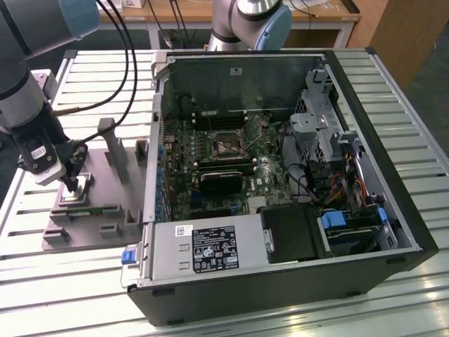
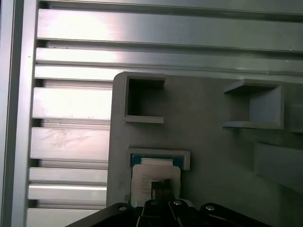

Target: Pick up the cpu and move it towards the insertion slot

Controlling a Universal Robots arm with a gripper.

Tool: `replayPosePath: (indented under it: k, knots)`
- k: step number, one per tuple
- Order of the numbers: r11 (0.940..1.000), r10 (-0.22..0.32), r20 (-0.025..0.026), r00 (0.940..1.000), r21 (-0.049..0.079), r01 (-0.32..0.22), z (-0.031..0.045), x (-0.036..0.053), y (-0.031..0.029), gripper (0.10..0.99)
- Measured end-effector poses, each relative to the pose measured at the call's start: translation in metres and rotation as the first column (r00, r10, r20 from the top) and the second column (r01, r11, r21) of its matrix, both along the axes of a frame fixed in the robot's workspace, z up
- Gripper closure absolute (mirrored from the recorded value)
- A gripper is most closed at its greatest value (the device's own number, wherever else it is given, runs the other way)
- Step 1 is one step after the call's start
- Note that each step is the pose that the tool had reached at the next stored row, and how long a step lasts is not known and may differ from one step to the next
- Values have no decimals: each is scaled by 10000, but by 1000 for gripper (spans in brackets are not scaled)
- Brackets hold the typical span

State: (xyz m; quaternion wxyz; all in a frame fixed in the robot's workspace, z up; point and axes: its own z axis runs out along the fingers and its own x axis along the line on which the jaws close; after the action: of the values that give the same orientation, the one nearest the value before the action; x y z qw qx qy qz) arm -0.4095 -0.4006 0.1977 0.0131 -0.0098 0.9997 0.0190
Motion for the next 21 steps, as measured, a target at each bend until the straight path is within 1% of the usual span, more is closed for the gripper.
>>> replayPosePath:
  k: [4, 13, 15, 16, 18, 19, 20, 21]
  knots:
    - [10000, -12, -1, 10000, -8, 12, -25, -23, 13, 984]
    - [10000, -12, 0, 10000, -8, 12, -27, -24, 13, 976]
    - [10000, -12, 0, 10000, -8, 12, -27, -24, 13, 855]
    - [10000, -13, -1, 10000, -8, 13, -27, -25, 13, 855]
    - [10000, -13, 0, 10000, -8, 13, -28, -25, 13, 737]
    - [10000, -12, 0, 10000, -8, 12, -28, -25, 13, 737]
    - [10000, -13, 0, 10000, -8, 13, -28, -25, 13, 678]
    - [10000, -12, -1, 10000, -8, 12, -28, -25, 13, 678]
